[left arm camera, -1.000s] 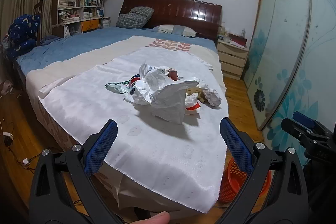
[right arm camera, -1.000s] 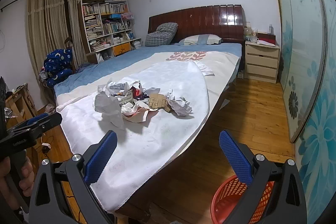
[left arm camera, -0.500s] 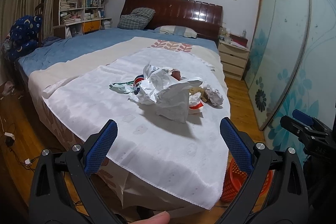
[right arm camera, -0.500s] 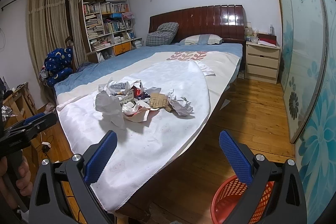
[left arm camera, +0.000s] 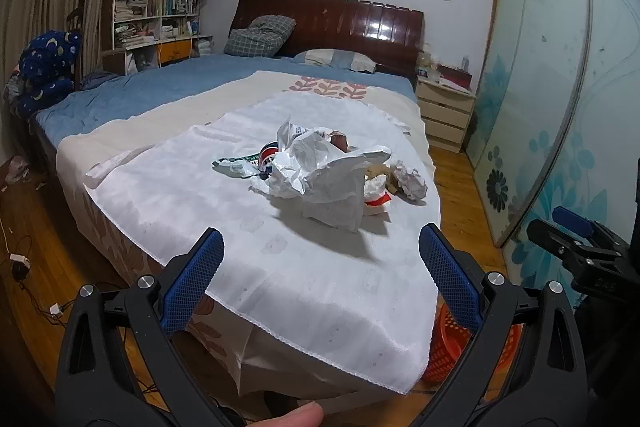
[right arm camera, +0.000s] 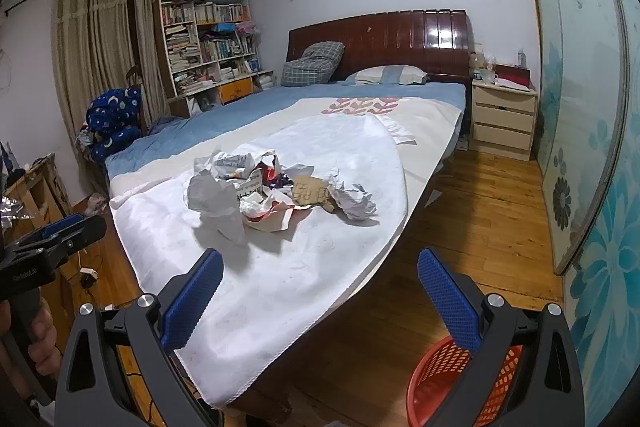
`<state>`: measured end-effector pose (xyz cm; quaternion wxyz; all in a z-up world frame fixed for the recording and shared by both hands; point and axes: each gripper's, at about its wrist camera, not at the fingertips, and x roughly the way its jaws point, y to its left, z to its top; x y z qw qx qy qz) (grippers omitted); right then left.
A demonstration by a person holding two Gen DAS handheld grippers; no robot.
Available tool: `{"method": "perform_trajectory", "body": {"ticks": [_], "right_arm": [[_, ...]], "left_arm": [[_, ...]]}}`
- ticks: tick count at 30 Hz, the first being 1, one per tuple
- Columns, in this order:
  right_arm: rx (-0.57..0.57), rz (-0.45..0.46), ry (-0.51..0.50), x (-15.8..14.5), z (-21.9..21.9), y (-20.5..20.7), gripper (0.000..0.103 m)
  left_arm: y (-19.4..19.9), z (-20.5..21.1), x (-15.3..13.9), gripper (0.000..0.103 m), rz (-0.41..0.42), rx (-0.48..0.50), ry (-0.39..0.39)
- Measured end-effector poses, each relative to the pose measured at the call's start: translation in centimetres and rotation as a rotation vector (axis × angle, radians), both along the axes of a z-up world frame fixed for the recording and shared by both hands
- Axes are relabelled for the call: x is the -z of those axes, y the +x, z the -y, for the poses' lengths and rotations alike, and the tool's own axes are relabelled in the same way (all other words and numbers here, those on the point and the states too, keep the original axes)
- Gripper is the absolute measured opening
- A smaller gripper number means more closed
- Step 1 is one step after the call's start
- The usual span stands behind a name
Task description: Collect trash
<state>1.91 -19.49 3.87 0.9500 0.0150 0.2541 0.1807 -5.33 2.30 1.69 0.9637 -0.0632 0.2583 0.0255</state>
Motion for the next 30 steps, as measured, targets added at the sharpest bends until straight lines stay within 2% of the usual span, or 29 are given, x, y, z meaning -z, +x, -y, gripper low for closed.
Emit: {"method": "perform_trajectory", "body": {"ticks": [11,24,30], "right_arm": [[-0.002,-0.005,-0.017,0.5,-0.9,0.2,0.096],[-0.014,0.007,0.019,0.2,-1.9,0.3,0.097],[-0.076,0.005,0.001,-0.8,-5.0,3.7,0.096]], "left_arm": [[-0.2,-0.1,-0.3,0.097,0.003,0.011,-0.003],[-0.7,-0.8,-0.6,0.097,0.016,-0.003,-0.022],[-1.4,-2.5,-0.7,0.097,0.027,-0.02,-0.066]]}}
